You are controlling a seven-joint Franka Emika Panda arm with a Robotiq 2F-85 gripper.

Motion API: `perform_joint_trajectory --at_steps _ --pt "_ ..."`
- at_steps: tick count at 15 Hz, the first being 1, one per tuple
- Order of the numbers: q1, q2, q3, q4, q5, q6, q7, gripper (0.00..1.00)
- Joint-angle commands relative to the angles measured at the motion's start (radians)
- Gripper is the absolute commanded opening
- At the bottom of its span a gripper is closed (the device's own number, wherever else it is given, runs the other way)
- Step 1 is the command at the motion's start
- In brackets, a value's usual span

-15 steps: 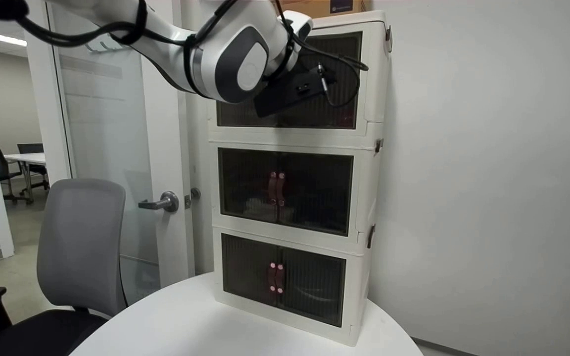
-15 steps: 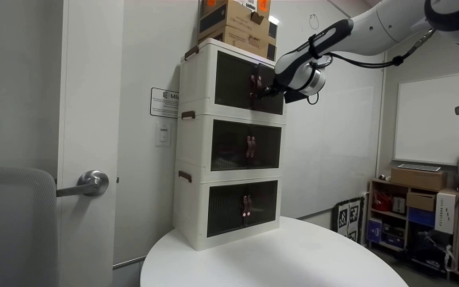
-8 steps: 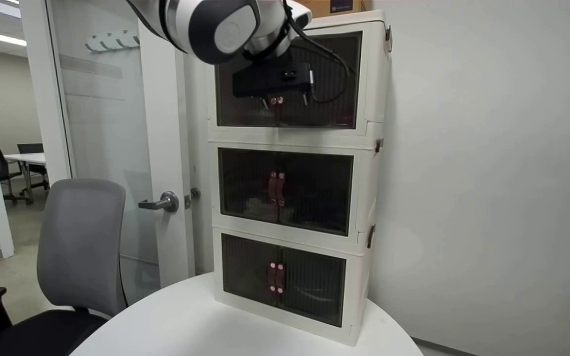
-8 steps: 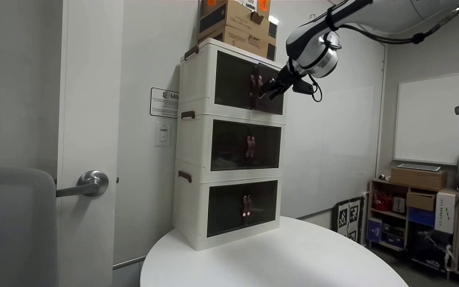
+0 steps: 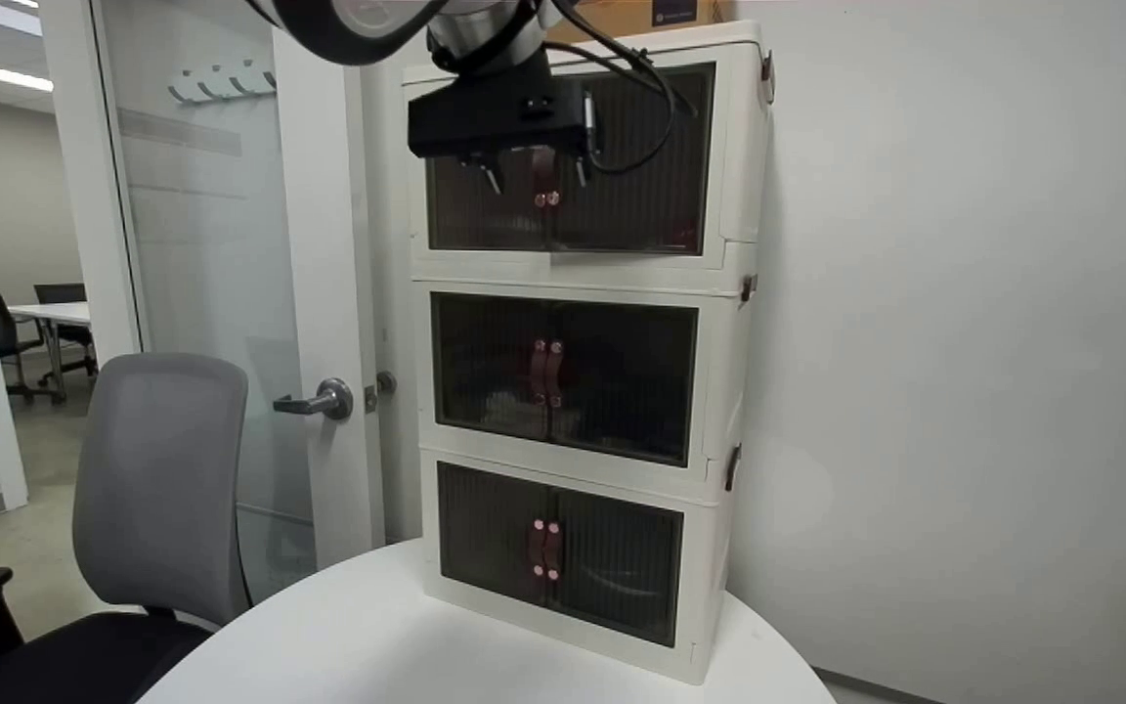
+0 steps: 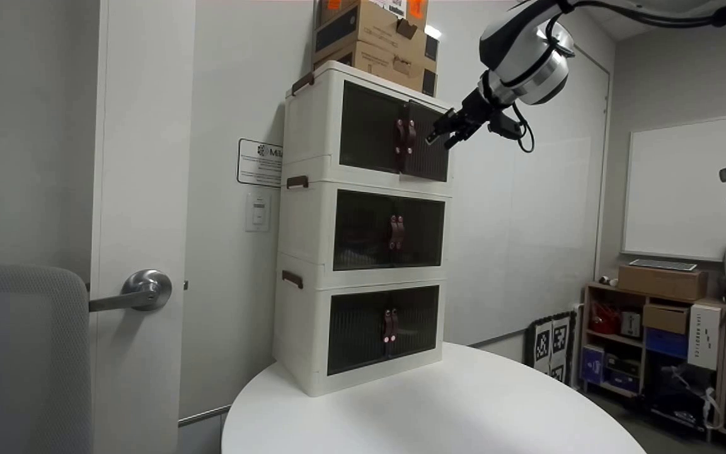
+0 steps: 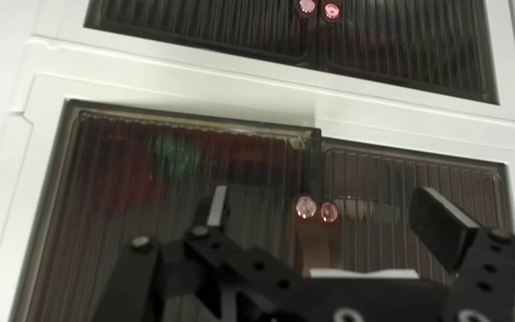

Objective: Close the open upper cabinet

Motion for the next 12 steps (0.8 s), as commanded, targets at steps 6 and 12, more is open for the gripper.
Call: perform_joint_trajectory --at_steps 6,12 --pt "0.035 -0.098 0.068 -0.037 0.199 0.252 -0.230 1.00" --pt "0.056 -0.043 0.101 0.019 0.259 0.371 -0.353 1.00"
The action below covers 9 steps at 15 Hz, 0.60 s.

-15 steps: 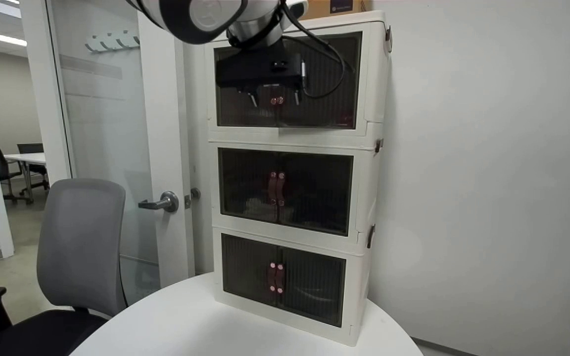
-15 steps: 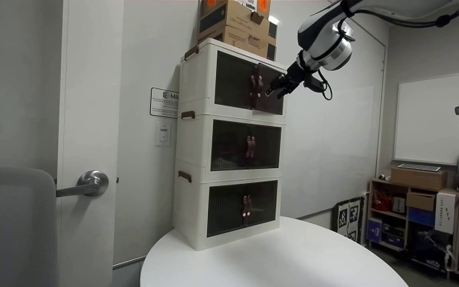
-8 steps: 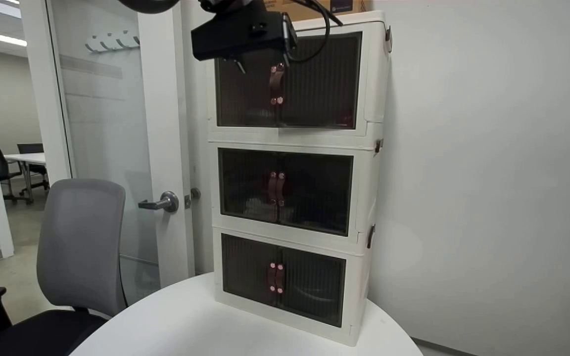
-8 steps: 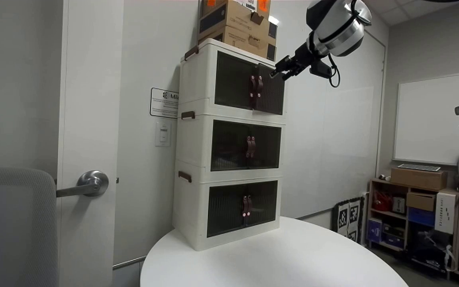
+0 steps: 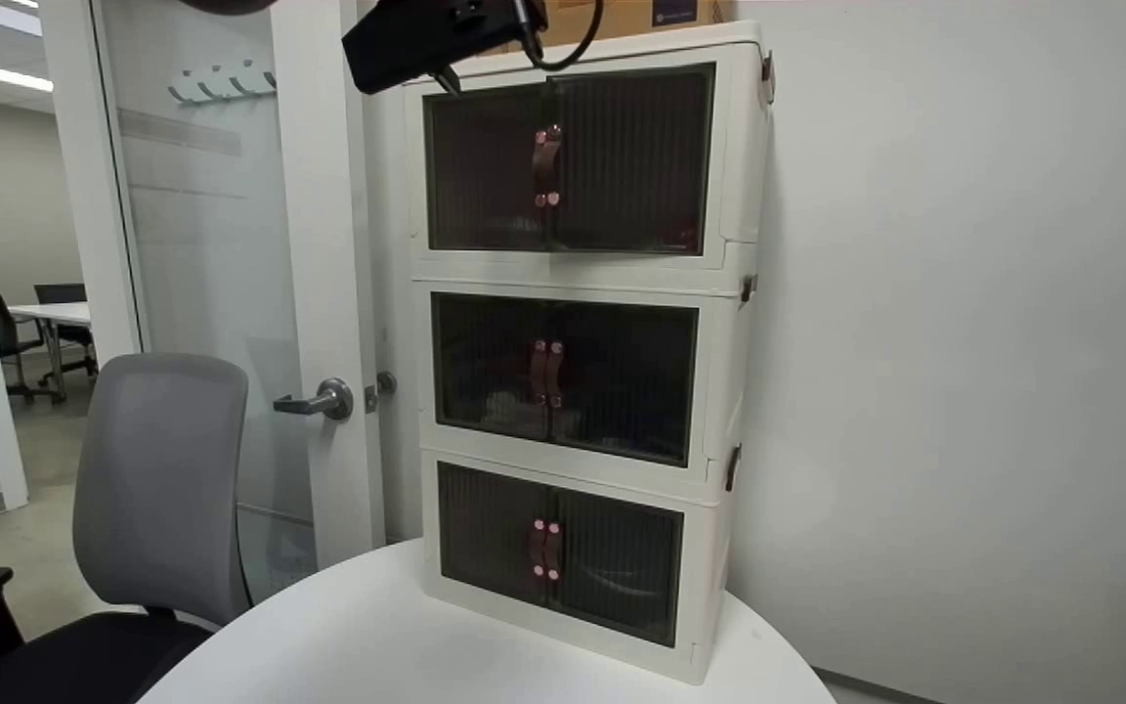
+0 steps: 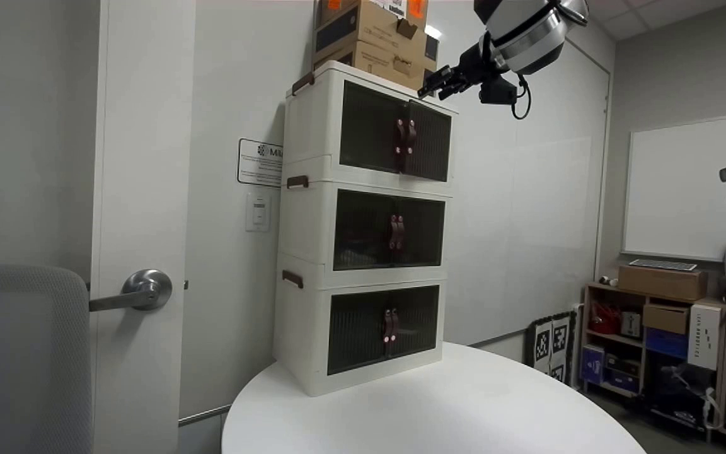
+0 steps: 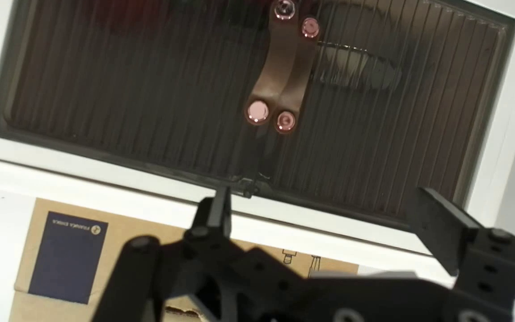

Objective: Close the open upper cabinet

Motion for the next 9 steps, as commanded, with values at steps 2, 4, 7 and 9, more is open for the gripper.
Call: perform_joint_trajectory --at_steps 2,4,7,9 --pt "0.002 0.073 0.015 0.082 0.054 0.068 -0.101 1.00" --pt "-0.003 0.106 0.018 0.121 0.061 0.077 -0.122 1.00" --pt "-0.016 0.172 0.023 0.196 0.055 0.068 -0.139 1.00" --pt "-0.026 0.223 0.026 0.252 0.046 0.057 -0.147 1.00"
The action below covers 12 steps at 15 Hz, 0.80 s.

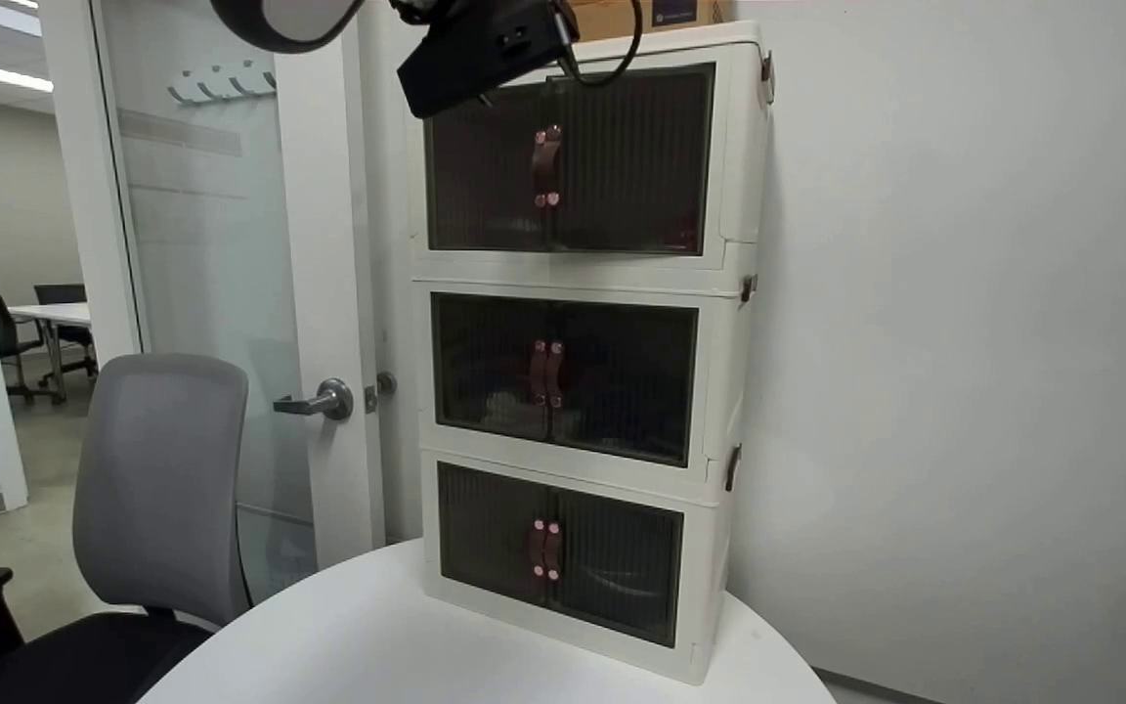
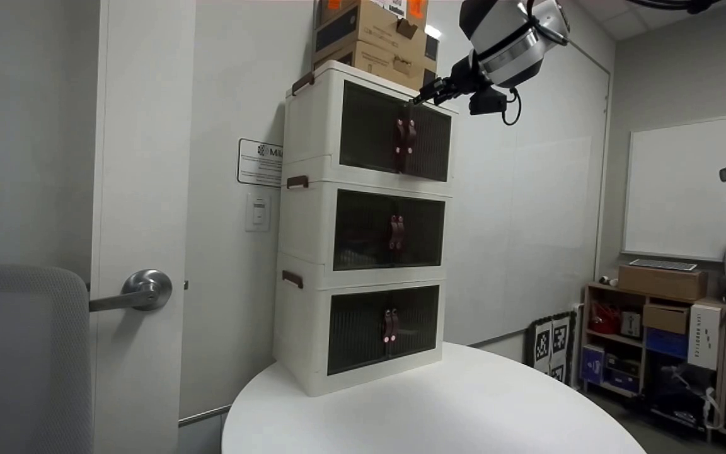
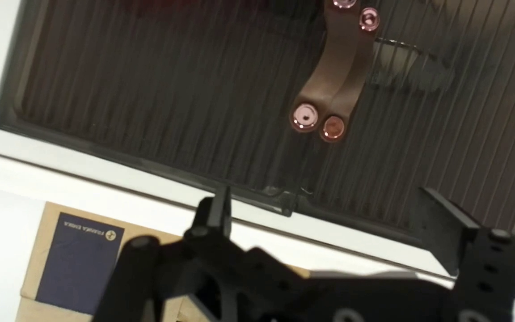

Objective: Close the open upper cabinet

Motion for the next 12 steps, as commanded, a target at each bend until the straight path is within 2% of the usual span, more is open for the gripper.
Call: perform_joint_trajectory --at_steps 1,5,10,12 --pt "-0.021 0.115 0.021 0.141 0.016 0.004 -0.054 1.00" --pt "-0.026 0.233 0.019 0.272 -0.016 0.002 -0.061 1.00" --pt "0.028 0.387 -0.033 0.463 -0.099 -0.008 0.006 1.00" --pt "0.045 0.419 -0.051 0.507 -0.116 -0.013 0.045 1.00"
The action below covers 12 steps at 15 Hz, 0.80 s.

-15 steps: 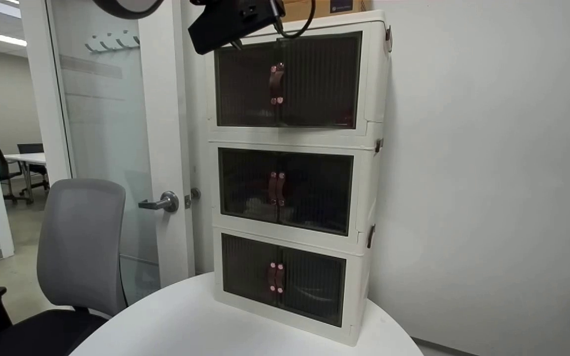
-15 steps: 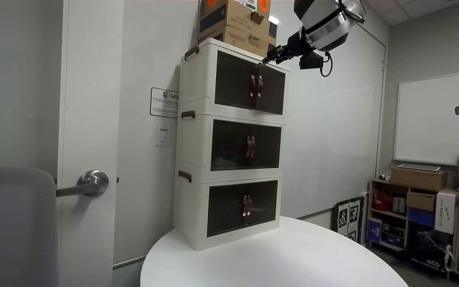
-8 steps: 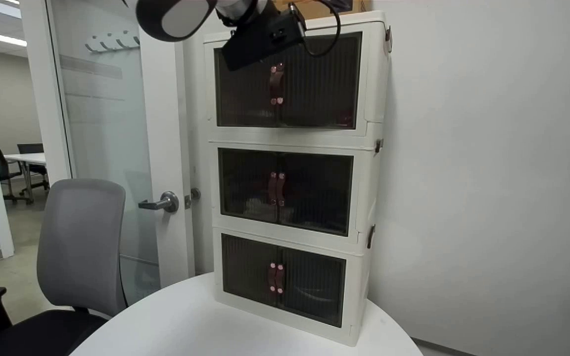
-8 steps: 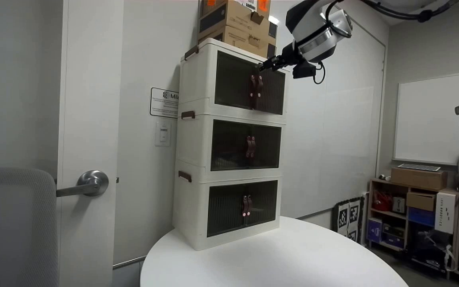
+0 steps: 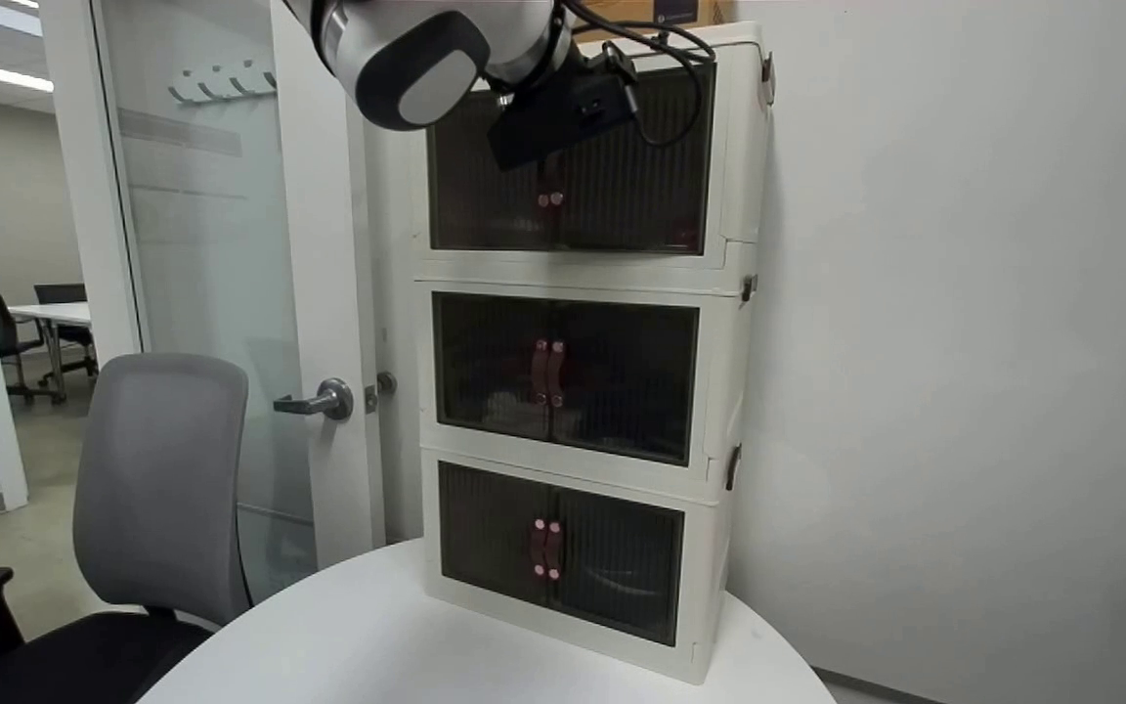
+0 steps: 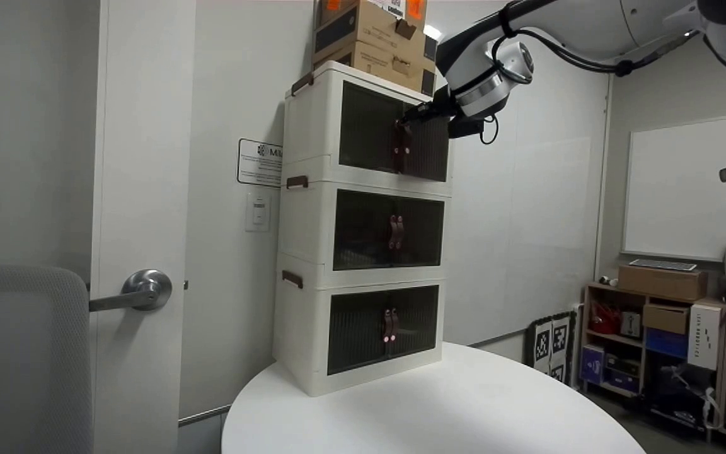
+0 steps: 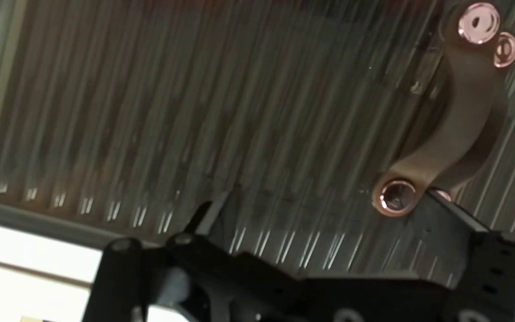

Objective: Close the open upper cabinet

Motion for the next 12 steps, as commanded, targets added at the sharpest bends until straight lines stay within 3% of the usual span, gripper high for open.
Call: perform_joint_trajectory --at_steps 1,6,12 --pt "0.050 0.130 -0.050 0.183 -0.058 -0.011 0.063 1.00" --pt "0.077 0.181 -0.094 0.262 -0.080 -0.034 0.127 1.00" --pt "0.023 0.062 -0.075 0.105 -0.027 -0.094 0.111 1.00"
